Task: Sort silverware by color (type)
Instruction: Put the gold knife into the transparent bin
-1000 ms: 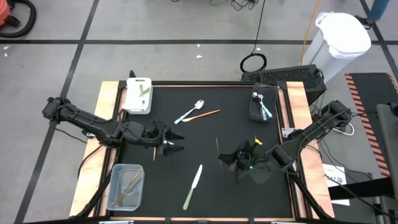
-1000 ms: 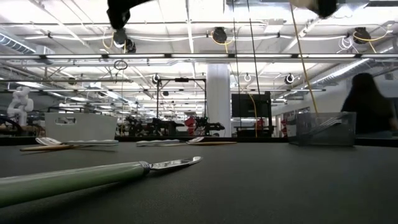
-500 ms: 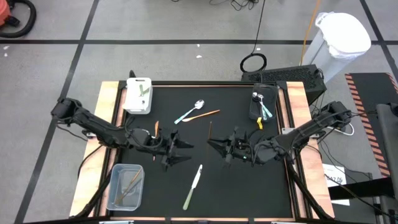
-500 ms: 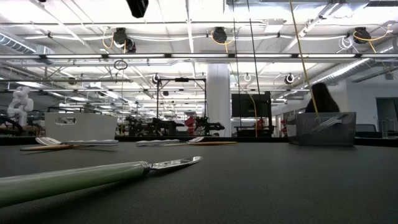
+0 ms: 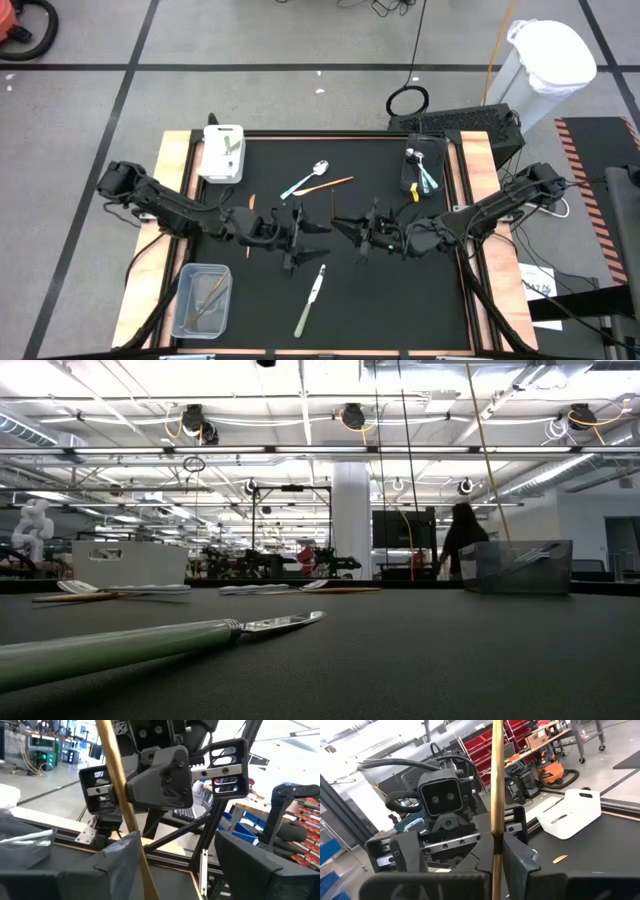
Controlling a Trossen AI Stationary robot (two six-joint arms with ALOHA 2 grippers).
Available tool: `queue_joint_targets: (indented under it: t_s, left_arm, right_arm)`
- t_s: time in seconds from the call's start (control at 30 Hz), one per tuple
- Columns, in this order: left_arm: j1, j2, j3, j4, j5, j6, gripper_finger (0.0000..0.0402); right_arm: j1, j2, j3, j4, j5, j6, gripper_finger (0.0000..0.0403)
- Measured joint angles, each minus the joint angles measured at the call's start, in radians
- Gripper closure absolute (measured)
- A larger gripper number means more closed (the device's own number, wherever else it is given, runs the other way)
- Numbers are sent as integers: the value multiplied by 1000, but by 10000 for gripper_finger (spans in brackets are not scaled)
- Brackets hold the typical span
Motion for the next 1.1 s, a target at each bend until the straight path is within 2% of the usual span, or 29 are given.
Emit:
queue_joint_targets:
  t_s: [0.23,0.4,0.63,0.73,1.1]
  left_arm:
    - [37,1,0,-38,-25,-10,211]
    - [53,1,0,-60,-67,-77,225]
    - [71,1,0,-41,73,-41,227]
    - [81,1,0,-8,86,-30,240]
    - [124,1,0,-7,160,-82,381]
  right_arm:
    - [1,2,0,12,-10,-49,386]
    - [0,2,0,31,-4,-95,386]
    - [-1,2,0,33,-9,-123,386]
    - [-2,2,0,33,-9,-127,386]
    - [-4,2,0,32,-6,-128,386]
